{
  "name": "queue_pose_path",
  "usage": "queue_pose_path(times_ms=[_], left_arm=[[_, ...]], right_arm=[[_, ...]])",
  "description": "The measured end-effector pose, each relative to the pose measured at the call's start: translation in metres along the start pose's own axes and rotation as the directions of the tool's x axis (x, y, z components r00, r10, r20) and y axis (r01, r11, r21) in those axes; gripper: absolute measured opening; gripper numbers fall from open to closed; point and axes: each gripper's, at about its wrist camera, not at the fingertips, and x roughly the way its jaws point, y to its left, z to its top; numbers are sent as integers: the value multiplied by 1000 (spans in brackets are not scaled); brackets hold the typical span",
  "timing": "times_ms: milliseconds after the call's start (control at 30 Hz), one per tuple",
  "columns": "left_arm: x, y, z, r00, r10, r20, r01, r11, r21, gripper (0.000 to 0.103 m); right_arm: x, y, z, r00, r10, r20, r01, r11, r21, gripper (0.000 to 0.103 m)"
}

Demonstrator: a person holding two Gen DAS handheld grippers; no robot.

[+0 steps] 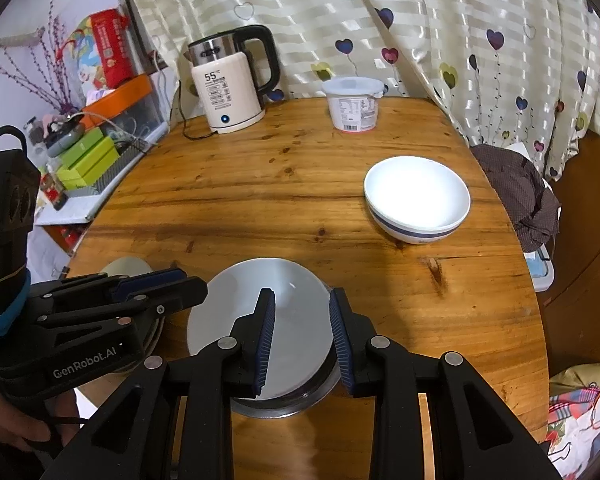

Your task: Organize plates and bowls

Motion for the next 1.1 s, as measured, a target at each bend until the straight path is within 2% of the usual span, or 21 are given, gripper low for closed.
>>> queue_pose_path(times_ms=[833, 1100], left_arm=[[28, -34, 50, 998, -45, -42, 48, 995, 83, 26], [47, -43, 72, 996, -62, -64, 67, 994, 91, 26]], right_arm=[[7, -58, 24, 997, -77, 19, 75, 994, 84, 28], [13, -86, 35, 993, -116, 21, 113, 986, 125, 30]])
